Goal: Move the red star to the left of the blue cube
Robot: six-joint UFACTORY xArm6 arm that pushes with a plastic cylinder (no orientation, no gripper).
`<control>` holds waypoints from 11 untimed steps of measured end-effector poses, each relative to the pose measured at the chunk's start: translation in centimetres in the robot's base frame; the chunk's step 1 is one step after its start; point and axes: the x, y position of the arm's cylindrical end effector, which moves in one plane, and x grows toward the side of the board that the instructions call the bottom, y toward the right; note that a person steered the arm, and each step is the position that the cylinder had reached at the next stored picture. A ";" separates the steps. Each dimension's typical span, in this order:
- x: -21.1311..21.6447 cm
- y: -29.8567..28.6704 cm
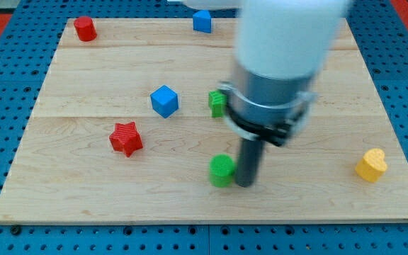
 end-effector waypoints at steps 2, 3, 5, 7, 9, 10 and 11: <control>-1.4 -1.7; -1.5 -2.6; -6.0 -20.1; -9.4 -24.0; -10.2 -31.2; -12.1 -32.7; -11.0 -23.9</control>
